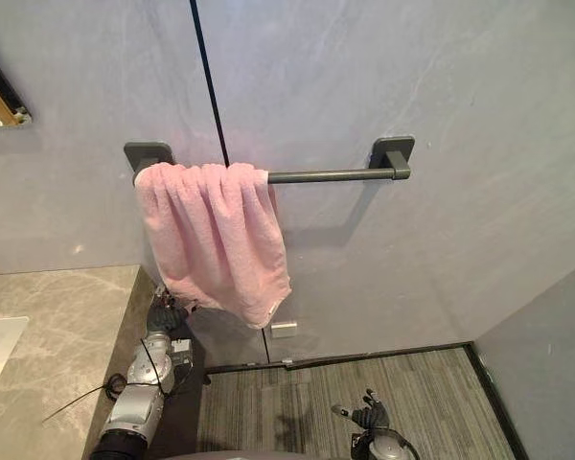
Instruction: Organize washtable
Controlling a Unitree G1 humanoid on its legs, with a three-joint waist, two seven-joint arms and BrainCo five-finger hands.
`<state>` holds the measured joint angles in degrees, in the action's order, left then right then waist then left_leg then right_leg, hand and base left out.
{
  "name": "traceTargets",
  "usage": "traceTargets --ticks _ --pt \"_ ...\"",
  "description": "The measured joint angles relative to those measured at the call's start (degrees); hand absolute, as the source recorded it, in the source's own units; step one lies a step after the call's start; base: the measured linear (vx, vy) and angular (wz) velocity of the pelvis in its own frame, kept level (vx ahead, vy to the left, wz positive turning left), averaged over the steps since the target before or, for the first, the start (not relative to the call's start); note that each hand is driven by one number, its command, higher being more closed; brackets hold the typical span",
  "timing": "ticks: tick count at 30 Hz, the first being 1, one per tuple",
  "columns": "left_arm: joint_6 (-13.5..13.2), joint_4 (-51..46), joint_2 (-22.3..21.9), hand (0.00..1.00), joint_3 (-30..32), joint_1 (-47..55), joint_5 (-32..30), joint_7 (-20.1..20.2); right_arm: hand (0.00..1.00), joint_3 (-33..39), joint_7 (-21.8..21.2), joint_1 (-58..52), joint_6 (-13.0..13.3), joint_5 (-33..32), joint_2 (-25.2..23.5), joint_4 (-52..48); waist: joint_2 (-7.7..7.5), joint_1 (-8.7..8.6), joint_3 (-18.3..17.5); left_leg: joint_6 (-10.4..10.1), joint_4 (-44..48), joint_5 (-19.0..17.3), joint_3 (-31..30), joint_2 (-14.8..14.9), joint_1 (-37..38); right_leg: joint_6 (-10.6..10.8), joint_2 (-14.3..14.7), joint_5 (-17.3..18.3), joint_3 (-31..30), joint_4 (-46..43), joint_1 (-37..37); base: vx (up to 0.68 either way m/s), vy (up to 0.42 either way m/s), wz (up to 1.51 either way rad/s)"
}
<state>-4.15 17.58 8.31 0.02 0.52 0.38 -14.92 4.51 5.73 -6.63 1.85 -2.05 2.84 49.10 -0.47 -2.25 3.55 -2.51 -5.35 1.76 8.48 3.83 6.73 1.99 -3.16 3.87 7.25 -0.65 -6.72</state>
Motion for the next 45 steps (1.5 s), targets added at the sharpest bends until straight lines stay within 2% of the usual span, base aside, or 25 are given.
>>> traceTargets --ticks 6,11,20,29,36,45 --pt "0.0 0.1 1.0 1.00 -1.1 -1.5 0.5 1.2 0.00 0.0 -0.8 0.1 0.1 0.0 0.4 -2.1 0.38 -0.18 0.4 0.0 0.0 0.0 0.0 0.0 -0.2 0.0 0.1 -0.4 -0.6 0.8 0.1 -0.01 -0.007 -0.05" --pt "-0.1 0.0 1.4 1.00 -1.1 -1.8 1.2 1.2 0.00 -0.6 -0.8 0.0 0.2 -0.1 1.2 -8.8 0.54 -0.34 0.5 0.0 0.0 0.0 -0.5 0.0 -0.3 0.0 0.1 -0.5 -1.0 0.8 0.3 -0.01 -0.012 -0.05" --pt "-0.8 -3.7 1.5 1.00 -1.0 -1.6 1.3 1.1 0.00 -3.1 -1.0 -1.0 2.9 -0.8 1.5 -31.0 0.59 -0.48 0.5 0.0 0.0 0.0 -0.5 0.0 -0.7 0.2 0.0 -0.8 -1.4 0.8 0.9 -0.01 -0.003 -0.01" --pt "-1.9 -6.9 1.2 1.00 -3.9 -1.6 2.3 1.3 0.00 -7.6 -3.6 0.6 4.5 -2.0 2.6 -41.8 0.92 -0.14 0.7 0.0 0.4 0.0 -0.7 0.1 -0.7 0.2 0.0 -0.8 -2.1 0.5 1.0 0.00 -0.005 -0.02" --pt "-3.2 -8.7 0.0 1.00 -7.3 -1.6 3.9 2.4 0.00 -11.9 -4.9 5.3 5.7 -4.7 4.4 -43.8 1.22 -0.08 0.9 0.0 1.3 -0.1 -3.3 0.1 -1.2 0.2 0.0 -0.7 -1.5 -0.3 0.8 -0.03 -0.014 0.05" --pt "-3.9 -9.3 -0.3 1.00 -9.4 -1.6 5.7 2.5 0.00 -16.5 -4.9 9.9 5.7 -6.3 4.4 -43.7 1.26 0.08 0.9 0.0 1.6 0.0 -4.4 0.0 -1.6 0.3 -0.2 -0.7 -0.8 -1.1 0.9 -0.04 -0.006 0.05"
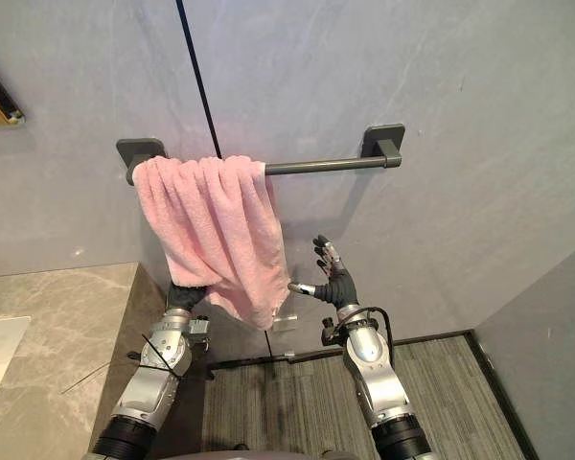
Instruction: Organize washtable
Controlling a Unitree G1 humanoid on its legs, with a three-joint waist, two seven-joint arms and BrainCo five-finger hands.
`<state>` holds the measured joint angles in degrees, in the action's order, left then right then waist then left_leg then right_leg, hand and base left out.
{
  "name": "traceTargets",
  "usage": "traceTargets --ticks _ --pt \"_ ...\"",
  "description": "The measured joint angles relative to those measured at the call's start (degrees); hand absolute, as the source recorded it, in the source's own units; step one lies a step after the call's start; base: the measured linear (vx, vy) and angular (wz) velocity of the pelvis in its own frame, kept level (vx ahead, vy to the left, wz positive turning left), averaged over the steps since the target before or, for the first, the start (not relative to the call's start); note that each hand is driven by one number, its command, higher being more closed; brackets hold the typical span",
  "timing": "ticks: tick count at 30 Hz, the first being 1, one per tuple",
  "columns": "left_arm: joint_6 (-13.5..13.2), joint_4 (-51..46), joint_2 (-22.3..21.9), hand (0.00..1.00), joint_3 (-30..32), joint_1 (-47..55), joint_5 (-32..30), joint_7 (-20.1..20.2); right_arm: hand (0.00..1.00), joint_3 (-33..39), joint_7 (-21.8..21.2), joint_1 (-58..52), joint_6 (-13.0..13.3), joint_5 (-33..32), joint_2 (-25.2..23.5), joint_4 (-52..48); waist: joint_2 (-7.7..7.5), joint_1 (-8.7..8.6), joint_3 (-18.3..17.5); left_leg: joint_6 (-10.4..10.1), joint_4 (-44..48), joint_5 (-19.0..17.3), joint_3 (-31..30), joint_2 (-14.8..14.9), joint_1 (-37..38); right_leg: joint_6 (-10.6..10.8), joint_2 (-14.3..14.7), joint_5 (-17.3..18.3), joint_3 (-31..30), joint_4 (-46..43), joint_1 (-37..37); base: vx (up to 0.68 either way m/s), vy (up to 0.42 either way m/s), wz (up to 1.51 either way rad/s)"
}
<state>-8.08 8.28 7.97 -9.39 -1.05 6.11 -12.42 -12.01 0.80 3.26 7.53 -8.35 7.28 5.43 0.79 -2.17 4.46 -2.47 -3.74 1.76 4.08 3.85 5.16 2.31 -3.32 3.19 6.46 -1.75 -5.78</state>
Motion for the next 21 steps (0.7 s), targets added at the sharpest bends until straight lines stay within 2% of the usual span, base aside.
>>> traceTargets --ticks 4,11,14,15,21 --pt "0.0 -0.1 -0.1 1.00 -0.2 0.0 0.1 0.0 0.00 -1.2 0.0 3.1 0.0 -0.2 0.1 3.2 -0.01 0.02 0.0 0.0 0.3 0.0 -0.9 0.0 -0.5 0.0 0.0 0.0 0.9 0.0 0.0 -0.01 -0.014 0.10" --pt "-0.1 -1.2 -0.1 1.00 -1.5 0.0 1.3 0.0 0.00 -3.9 0.0 6.8 -0.1 -1.3 0.6 7.8 -0.06 1.51 0.0 0.0 0.7 0.1 -1.9 0.0 -1.4 -0.1 0.1 0.0 1.7 0.1 0.0 -0.02 -0.012 0.08" --pt "-0.1 -1.2 -0.1 1.00 -1.6 -0.1 2.3 0.0 0.00 -5.0 -0.1 9.5 -0.3 -2.6 0.6 10.5 -0.09 1.61 -0.1 0.0 0.7 0.4 -2.5 0.0 -1.8 -0.1 0.1 0.0 2.3 0.1 0.1 -0.02 -0.013 0.11" --pt "-0.1 -1.2 -0.1 1.00 -1.6 -0.1 2.3 0.0 1.00 -5.4 0.0 10.4 -0.4 -2.9 0.6 11.3 -0.10 1.72 -0.1 -0.1 0.6 0.4 -2.6 0.0 -1.8 -0.1 0.1 0.1 2.5 0.1 0.1 -0.02 -0.013 0.06" --pt "-0.2 -1.2 -0.1 1.00 -1.7 -0.1 3.4 0.0 1.00 -8.0 -1.1 12.1 -0.9 -3.6 1.0 11.3 -0.35 2.99 -0.2 -0.1 0.6 0.7 -2.9 0.0 -2.6 -0.1 0.2 0.1 2.8 0.1 0.7 -0.01 -0.006 0.02"
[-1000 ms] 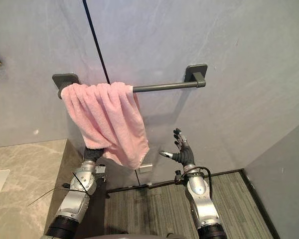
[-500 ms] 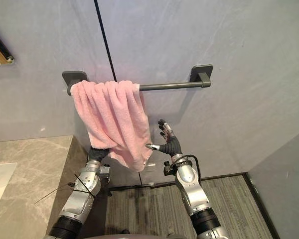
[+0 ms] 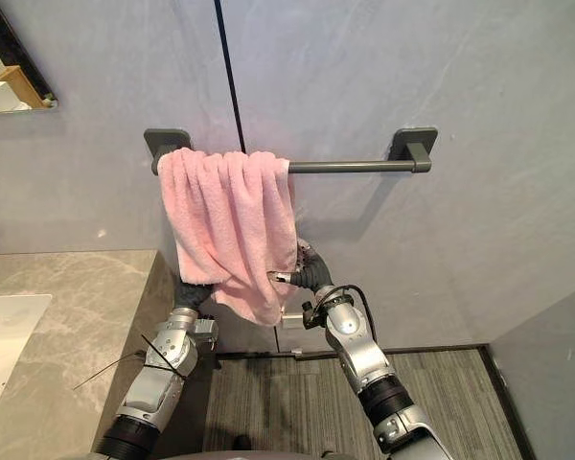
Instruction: Organize washtable
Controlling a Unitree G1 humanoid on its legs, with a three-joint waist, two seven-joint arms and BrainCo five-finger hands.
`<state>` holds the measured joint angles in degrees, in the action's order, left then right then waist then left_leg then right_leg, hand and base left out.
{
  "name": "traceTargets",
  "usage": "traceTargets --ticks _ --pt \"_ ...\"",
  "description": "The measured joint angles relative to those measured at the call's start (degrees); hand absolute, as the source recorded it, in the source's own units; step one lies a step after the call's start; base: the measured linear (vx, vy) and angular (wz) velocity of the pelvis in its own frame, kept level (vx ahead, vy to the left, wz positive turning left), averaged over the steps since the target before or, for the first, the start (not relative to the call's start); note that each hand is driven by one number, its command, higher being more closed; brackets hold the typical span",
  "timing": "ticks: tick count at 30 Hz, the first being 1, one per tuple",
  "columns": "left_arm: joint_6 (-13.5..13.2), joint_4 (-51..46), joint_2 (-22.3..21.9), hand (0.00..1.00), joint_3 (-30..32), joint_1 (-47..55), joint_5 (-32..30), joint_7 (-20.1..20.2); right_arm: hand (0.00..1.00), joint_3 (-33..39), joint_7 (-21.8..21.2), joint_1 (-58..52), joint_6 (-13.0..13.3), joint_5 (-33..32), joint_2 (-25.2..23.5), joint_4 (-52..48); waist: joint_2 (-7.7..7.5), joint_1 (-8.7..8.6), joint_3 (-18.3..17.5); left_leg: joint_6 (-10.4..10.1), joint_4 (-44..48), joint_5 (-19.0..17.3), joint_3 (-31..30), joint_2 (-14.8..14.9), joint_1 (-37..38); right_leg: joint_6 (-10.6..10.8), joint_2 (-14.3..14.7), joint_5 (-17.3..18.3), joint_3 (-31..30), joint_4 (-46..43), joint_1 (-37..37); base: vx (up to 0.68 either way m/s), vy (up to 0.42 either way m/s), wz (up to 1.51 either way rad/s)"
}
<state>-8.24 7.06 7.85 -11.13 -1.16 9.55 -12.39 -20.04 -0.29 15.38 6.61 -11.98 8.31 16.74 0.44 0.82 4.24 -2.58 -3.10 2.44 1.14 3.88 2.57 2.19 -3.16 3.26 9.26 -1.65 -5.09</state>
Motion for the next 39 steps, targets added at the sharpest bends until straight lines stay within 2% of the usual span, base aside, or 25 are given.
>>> traceTargets --ticks 13,26,35,39 --pt "0.0 -0.5 0.2 1.00 0.0 0.0 0.0 0.0 1.00 0.1 0.0 2.1 -0.3 -1.0 -0.6 2.3 -1.15 0.09 -0.7 -0.1 -0.1 0.5 -0.1 0.2 0.0 0.0 0.1 0.0 -0.1 -0.3 0.1 -0.02 -0.003 0.00" --pt "0.0 -2.1 -1.2 1.00 0.3 0.2 0.0 1.2 1.00 9.9 0.2 -4.5 -0.2 -1.4 -2.0 -3.2 -1.16 -0.16 -0.7 -0.1 -0.8 0.4 1.1 0.2 1.5 0.0 0.1 -0.1 -1.3 -0.1 -0.5 0.00 -0.001 -0.04" --pt "0.0 -3.0 -1.9 1.00 0.8 0.2 0.0 1.2 1.00 13.4 0.4 -6.9 0.5 -1.5 -3.6 -7.1 -1.14 -0.47 -0.7 -0.2 -1.0 0.4 1.8 0.2 2.1 0.1 0.1 -0.2 -1.9 0.0 -0.6 -0.03 -0.003 -0.04" --pt "-0.2 -5.7 -2.8 1.00 2.3 0.2 0.0 1.1 1.00 14.0 0.7 -7.0 0.8 -1.5 -4.6 -8.4 -1.10 -1.40 -0.7 -0.2 -1.1 0.4 2.1 0.1 2.1 0.2 0.1 -0.6 -2.1 0.8 -0.7 0.00 0.000 -0.03"
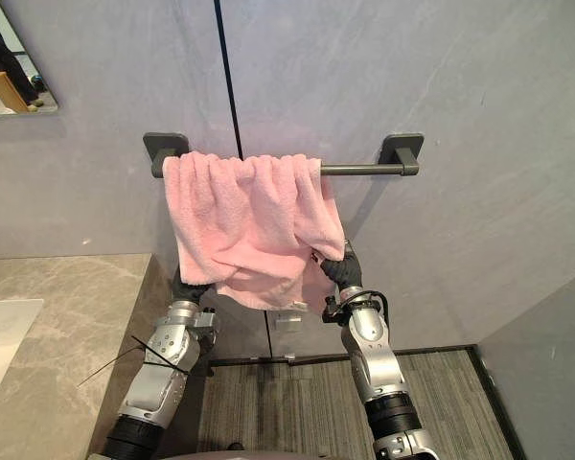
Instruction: Organize washtable
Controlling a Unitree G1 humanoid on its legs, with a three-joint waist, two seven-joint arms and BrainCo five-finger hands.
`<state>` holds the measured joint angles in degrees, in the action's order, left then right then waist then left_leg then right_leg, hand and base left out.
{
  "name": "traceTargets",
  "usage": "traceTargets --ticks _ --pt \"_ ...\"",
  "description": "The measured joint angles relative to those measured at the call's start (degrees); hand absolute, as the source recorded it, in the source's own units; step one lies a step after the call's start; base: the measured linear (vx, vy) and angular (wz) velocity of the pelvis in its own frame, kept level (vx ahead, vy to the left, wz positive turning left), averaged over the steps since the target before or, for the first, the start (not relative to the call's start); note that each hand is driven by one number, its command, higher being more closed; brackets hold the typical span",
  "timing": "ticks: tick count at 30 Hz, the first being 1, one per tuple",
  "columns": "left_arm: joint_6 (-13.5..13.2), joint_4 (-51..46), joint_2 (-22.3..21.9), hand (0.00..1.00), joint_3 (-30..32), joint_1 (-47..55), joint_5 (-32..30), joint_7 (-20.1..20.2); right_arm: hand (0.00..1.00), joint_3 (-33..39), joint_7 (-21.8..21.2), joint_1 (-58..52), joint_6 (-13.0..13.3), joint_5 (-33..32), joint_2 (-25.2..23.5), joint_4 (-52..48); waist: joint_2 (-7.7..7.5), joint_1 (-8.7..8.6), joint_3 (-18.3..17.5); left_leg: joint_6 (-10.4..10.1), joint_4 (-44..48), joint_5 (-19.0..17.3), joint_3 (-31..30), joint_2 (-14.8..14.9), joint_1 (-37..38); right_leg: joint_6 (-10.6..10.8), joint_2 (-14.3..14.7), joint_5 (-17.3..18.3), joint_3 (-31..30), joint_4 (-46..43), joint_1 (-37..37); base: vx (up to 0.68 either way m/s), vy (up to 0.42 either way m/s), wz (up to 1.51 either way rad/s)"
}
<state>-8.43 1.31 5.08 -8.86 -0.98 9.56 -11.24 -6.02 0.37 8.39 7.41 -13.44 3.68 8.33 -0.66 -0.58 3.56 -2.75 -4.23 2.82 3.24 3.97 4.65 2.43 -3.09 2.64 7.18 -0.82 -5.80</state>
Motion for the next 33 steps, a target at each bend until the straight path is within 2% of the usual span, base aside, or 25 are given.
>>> traceTargets --ticks 6,15,27,33 --pt "-0.4 -1.0 -1.6 1.00 0.4 0.0 0.0 0.0 1.00 3.2 1.0 -1.6 0.8 0.0 -0.9 -2.5 0.10 -0.29 0.0 0.0 -0.1 0.0 0.1 -0.1 0.1 0.0 -0.1 0.0 -0.1 0.2 0.0 0.00 0.000 -0.01" --pt "-0.5 -1.0 -2.8 1.00 0.0 0.0 1.3 0.0 1.00 5.6 3.3 -3.5 1.0 0.0 -1.1 -2.5 1.89 -1.18 -0.6 0.0 -0.9 0.0 0.5 -0.1 0.5 0.2 0.0 -0.2 -0.5 0.9 0.0 -0.01 -0.003 -0.02" --pt "-0.5 -0.6 -3.0 1.00 -4.3 -0.1 3.6 0.0 1.00 8.6 6.0 -4.4 1.0 0.0 -0.9 -2.5 2.43 -1.75 -0.6 0.0 -0.9 -0.1 1.3 0.0 0.4 0.2 0.0 -0.2 -1.3 0.8 0.2 0.00 -0.002 -0.02" --pt "-0.4 3.8 -3.0 1.00 -4.5 -0.3 3.9 0.0 1.00 9.7 6.2 -4.4 1.0 0.0 -0.8 -1.0 2.62 -1.74 -0.7 0.0 -0.9 -0.1 1.5 0.0 -0.1 0.3 0.0 -0.2 -1.6 0.4 1.0 0.00 -0.001 -0.01"
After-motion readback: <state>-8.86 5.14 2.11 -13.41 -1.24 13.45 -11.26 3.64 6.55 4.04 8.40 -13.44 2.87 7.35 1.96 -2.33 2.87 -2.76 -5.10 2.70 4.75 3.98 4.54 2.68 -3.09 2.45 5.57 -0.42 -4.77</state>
